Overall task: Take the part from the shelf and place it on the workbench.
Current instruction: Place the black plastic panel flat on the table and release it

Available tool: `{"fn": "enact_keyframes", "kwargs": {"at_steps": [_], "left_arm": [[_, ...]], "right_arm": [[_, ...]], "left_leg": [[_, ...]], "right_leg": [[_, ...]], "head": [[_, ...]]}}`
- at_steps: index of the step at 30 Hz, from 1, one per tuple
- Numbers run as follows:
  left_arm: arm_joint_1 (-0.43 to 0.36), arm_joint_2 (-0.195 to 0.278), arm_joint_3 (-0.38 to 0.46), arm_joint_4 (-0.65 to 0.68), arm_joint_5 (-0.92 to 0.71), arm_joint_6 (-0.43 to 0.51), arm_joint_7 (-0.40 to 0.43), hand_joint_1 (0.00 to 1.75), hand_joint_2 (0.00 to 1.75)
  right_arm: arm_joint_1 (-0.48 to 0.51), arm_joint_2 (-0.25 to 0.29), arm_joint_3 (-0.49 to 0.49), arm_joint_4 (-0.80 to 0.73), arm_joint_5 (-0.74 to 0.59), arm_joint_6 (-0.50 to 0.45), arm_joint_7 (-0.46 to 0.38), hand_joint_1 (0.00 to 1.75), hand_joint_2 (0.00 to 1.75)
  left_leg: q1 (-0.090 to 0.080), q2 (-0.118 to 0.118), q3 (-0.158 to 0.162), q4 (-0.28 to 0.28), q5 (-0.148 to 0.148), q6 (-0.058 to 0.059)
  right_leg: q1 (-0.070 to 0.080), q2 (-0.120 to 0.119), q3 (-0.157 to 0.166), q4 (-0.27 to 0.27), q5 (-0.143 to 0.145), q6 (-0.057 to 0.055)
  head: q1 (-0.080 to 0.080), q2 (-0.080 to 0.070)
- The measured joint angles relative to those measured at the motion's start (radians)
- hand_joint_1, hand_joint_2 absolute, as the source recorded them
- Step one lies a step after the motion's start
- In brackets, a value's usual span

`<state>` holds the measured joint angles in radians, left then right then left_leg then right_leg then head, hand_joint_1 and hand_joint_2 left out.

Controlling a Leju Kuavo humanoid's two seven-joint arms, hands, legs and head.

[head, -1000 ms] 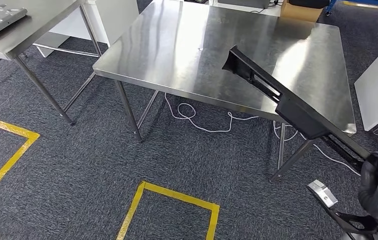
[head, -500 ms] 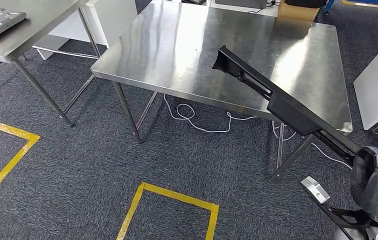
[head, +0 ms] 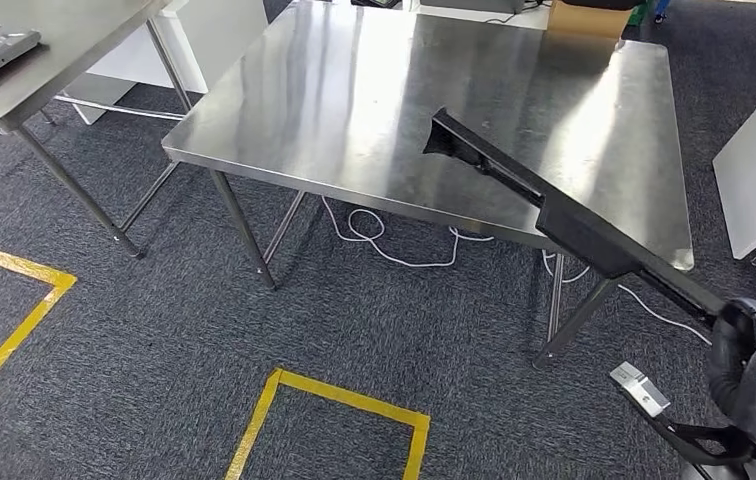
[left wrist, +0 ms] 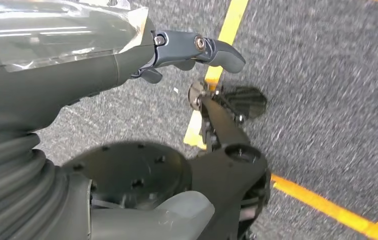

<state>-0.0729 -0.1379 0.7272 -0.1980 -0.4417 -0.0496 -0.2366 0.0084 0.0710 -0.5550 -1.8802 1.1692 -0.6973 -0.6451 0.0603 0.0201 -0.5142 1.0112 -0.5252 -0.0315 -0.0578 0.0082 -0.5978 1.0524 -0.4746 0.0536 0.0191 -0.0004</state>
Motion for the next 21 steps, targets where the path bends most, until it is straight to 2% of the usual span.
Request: {"fn": "enact_keyframes", "kwargs": {"at_steps": [1,2,4,5,6,7,8,10,11,13,16,17,18,21], "left_arm": [[-0.001,-0.002,0.0,0.0,0.0,0.0,0.0,0.0,1.75],[-0.001,-0.003,0.001,0.0,0.0,0.001,0.0,0.0,1.75],[-0.002,-0.004,0.002,0.0,0.0,0.004,0.001,0.0,1.75],[-0.001,-0.004,0.003,0.0,0.0,0.006,0.003,0.0,1.75],[0.001,-0.004,0.003,0.0,0.0,0.008,0.004,0.0,1.75],[0.002,-0.004,0.003,0.0,0.0,0.009,0.006,0.0,1.75],[0.003,-0.004,0.004,0.0,0.0,0.01,0.008,0.0,1.75],[0.003,-0.004,0.004,0.0,0.0,0.011,0.009,0.0,1.75],[0.003,-0.003,0.004,0.0,0.0,0.012,0.009,0.0,1.75],[0.002,-0.001,0.004,0.0,0.0,0.015,0.011,0.0,1.75],[0.002,-0.001,0.004,0.001,-0.001,0.018,0.016,0.0,1.75],[0.003,-0.002,0.004,0.001,-0.001,0.018,0.018,0.0,1.75],[0.002,-0.003,0.005,0.001,-0.001,0.019,0.019,0.0,1.75],[0.002,-0.004,0.005,0.001,-0.001,0.02,0.024,0.0,1.75]], "right_arm": [[-0.002,-0.003,0.002,0.0,0.001,0.0,0.0,1.75,1.75],[-0.004,-0.006,0.005,-0.001,0.001,0.0,0.001,1.75,1.75],[-0.007,-0.011,0.011,0.001,0.001,0.0,0.005,1.75,1.75],[-0.008,-0.015,0.014,0.003,0.0,0.0,0.008,1.75,1.75],[-0.007,-0.019,0.016,0.006,-0.001,0.0,0.012,1.75,1.75],[-0.007,-0.024,0.018,0.009,-0.003,0.0,0.015,1.75,1.75],[-0.007,-0.03,0.02,0.011,-0.006,0.0,0.016,1.75,1.75],[-0.007,-0.038,0.023,0.012,-0.011,0.0,0.018,1.75,1.75],[-0.007,-0.041,0.024,0.013,-0.014,0.0,0.019,1.75,1.75],[-0.004,-0.049,0.027,0.016,-0.023,0.0,0.022,1.75,1.75],[0.007,-0.075,0.031,0.02,-0.042,0.0,0.025,1.75,1.75],[0.009,-0.085,0.033,0.02,-0.05,0.0,0.026,1.75,1.75],[0.01,-0.096,0.033,0.021,-0.057,0.0,0.026,1.75,1.75],[0.01,-0.116,0.036,0.025,-0.063,0.0,0.025,1.75,1.75]], "left_leg": [[0.003,-0.001,-0.009,0.026,-0.014,0.001],[0.002,-0.004,-0.033,0.075,-0.035,0.006],[-0.01,-0.009,-0.121,0.218,-0.077,0.023],[-0.017,-0.011,-0.166,0.275,-0.084,0.032],[-0.026,-0.013,-0.196,0.298,-0.072,0.043],[-0.035,-0.016,-0.207,0.284,-0.041,0.055],[-0.044,-0.018,-0.203,0.245,-0.001,0.067],[-0.062,-0.024,-0.173,0.145,0.07,0.089],[-0.068,-0.026,-0.157,0.107,0.083,0.098],[-0.081,-0.026,-0.134,0.056,0.088,0.11],[-0.086,-0.025,-0.103,0.022,0.081,0.118],[-0.084,-0.025,-0.089,0.012,0.08,0.12],[-0.082,-0.026,-0.076,0.004,0.079,0.122],[-0.078,-0.025,-0.059,0.0,0.065,0.123]], "right_leg": [[0.004,0.002,0.007,0.0,-0.005,-0.01],[0.008,0.004,0.014,-0.001,-0.009,-0.019],[0.02,0.005,0.024,-0.001,-0.018,-0.034],[0.027,0.006,0.029,-0.001,-0.023,-0.04],[0.033,0.008,0.035,-0.001,-0.029,-0.045],[0.038,0.011,0.042,-0.001,-0.035,-0.048],[0.041,0.014,0.05,-0.002,-0.041,-0.049],[0.042,0.017,0.061,-0.003,-0.05,-0.048],[0.044,0.018,0.065,-0.004,-0.055,-0.046],[0.046,0.021,0.074,-0.008,-0.061,-0.038],[0.048,0.018,0.089,0.005,-0.055,-0.02],[0.048,0.014,0.081,0.024,-0.061,-0.016],[0.047,0.011,0.059,0.061,-0.074,-0.016],[0.04,0.006,-0.056,0.213,-0.123,-0.008]], "head": [[-0.002,0.0],[-0.005,0.0],[-0.008,0.0],[-0.009,0.0],[-0.009,0.0],[-0.009,0.0],[-0.009,0.0],[-0.009,0.0],[-0.008,0.0],[-0.009,0.0],[-0.01,0.0],[-0.012,0.0],[-0.012,0.0],[-0.012,0.0]]}}
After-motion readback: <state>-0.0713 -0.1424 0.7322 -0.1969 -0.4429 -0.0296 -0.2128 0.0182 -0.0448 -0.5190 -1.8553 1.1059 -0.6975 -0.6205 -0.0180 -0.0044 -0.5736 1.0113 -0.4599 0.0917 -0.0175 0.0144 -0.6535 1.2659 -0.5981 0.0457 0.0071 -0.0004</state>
